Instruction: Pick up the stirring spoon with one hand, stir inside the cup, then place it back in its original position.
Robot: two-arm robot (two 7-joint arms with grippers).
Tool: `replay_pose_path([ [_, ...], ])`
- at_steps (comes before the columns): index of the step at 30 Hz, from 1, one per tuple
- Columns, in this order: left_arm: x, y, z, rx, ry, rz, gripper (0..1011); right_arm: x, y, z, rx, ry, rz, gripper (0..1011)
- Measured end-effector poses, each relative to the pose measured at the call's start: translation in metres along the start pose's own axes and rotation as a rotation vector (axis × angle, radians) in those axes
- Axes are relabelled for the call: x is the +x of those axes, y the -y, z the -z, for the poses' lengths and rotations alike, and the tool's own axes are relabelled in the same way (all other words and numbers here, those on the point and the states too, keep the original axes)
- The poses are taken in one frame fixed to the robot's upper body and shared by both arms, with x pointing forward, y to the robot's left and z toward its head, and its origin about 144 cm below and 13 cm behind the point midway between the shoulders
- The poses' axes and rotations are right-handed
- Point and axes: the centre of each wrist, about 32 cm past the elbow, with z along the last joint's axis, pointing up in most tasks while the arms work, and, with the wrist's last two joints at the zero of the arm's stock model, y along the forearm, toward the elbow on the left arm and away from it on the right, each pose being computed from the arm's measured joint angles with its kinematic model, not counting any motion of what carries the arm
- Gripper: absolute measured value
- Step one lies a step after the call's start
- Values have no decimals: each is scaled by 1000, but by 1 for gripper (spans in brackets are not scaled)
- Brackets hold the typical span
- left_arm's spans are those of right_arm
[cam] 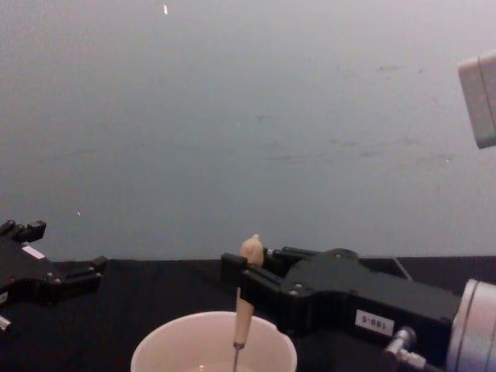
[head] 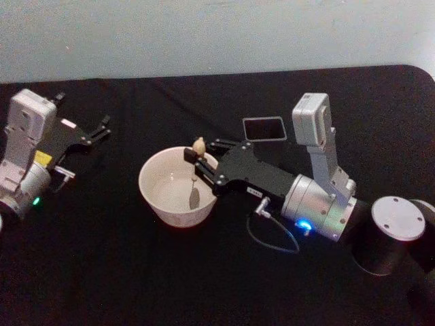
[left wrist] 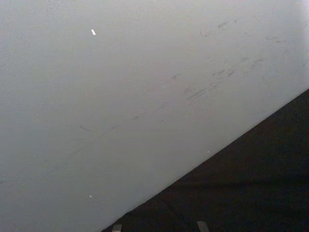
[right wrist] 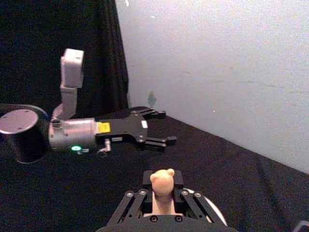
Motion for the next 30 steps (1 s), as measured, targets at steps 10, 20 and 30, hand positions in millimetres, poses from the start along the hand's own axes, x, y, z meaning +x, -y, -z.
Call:
replay_pose_path([
  [10, 0, 0, 0, 0, 0, 0, 1001, -6, -12, 2, -1, -5, -21, 221],
  [20, 0, 0, 0, 0, 0, 0, 1001, -3, -30, 4, 9, 8, 14, 221],
  [30, 0, 0, 0, 0, 0, 0, 1001, 6, -35, 3, 16, 20, 62, 222],
])
